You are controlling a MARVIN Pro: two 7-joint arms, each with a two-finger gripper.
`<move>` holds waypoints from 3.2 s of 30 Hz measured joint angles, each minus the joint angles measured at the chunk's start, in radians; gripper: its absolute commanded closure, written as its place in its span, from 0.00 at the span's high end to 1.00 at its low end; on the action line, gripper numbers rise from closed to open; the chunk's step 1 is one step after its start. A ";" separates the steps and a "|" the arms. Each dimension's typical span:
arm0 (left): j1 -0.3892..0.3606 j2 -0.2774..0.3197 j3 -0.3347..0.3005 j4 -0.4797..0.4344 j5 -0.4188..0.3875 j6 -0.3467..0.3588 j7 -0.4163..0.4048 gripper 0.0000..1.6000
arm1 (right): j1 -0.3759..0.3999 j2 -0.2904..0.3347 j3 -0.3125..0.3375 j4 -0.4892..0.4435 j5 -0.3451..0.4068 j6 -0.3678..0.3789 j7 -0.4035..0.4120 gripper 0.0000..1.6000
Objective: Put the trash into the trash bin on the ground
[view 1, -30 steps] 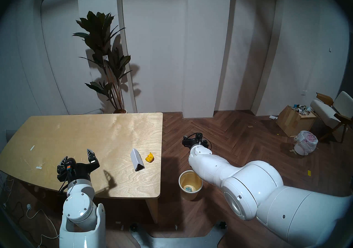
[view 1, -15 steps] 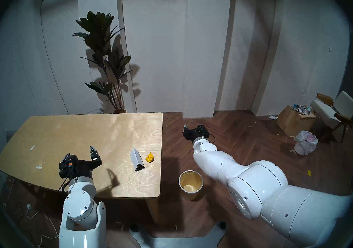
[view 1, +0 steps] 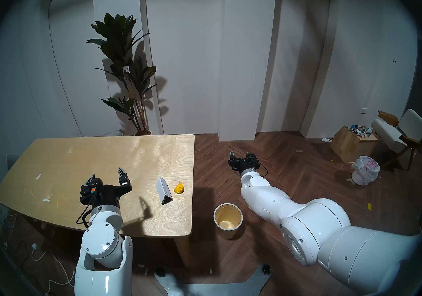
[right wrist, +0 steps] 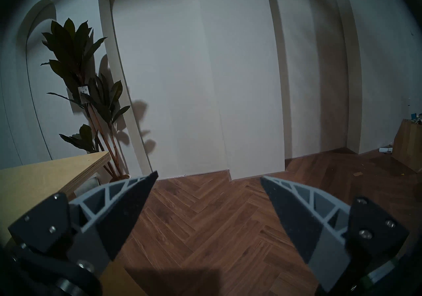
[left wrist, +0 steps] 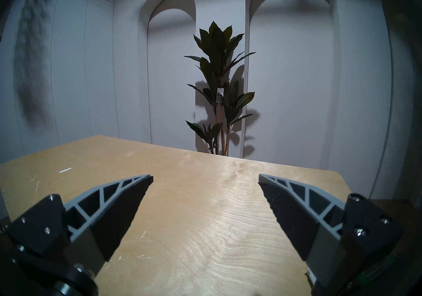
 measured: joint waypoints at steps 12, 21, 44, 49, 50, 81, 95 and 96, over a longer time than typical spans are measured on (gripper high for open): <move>-0.026 0.010 0.038 0.012 0.002 0.001 -0.023 1.00 | -0.047 0.054 0.018 -0.001 0.017 -0.028 0.037 1.00; -0.042 0.019 0.054 0.022 0.005 0.002 -0.035 1.00 | -0.063 0.097 0.031 -0.012 0.028 -0.056 0.067 1.00; -0.051 0.036 0.062 0.041 0.009 0.005 -0.059 1.00 | -0.128 0.142 0.050 -0.047 0.060 -0.088 0.174 1.00; -0.054 0.039 0.068 0.043 0.010 0.006 -0.064 1.00 | -0.155 0.144 0.053 -0.046 0.066 -0.088 0.195 1.00; -0.055 0.039 0.070 0.044 0.010 0.006 -0.066 1.00 | -0.163 0.145 0.053 -0.046 0.068 -0.088 0.200 1.00; -0.066 0.049 0.146 0.058 0.011 0.024 -0.108 1.00 | -0.329 0.128 0.037 -0.064 0.096 -0.102 0.361 1.00; -0.069 0.053 0.171 0.063 0.011 0.065 -0.124 1.00 | -0.380 0.129 0.031 -0.093 0.110 -0.120 0.432 1.00; -0.070 0.053 0.173 0.063 0.011 0.071 -0.125 1.00 | -0.384 0.129 0.031 -0.096 0.111 -0.122 0.437 1.00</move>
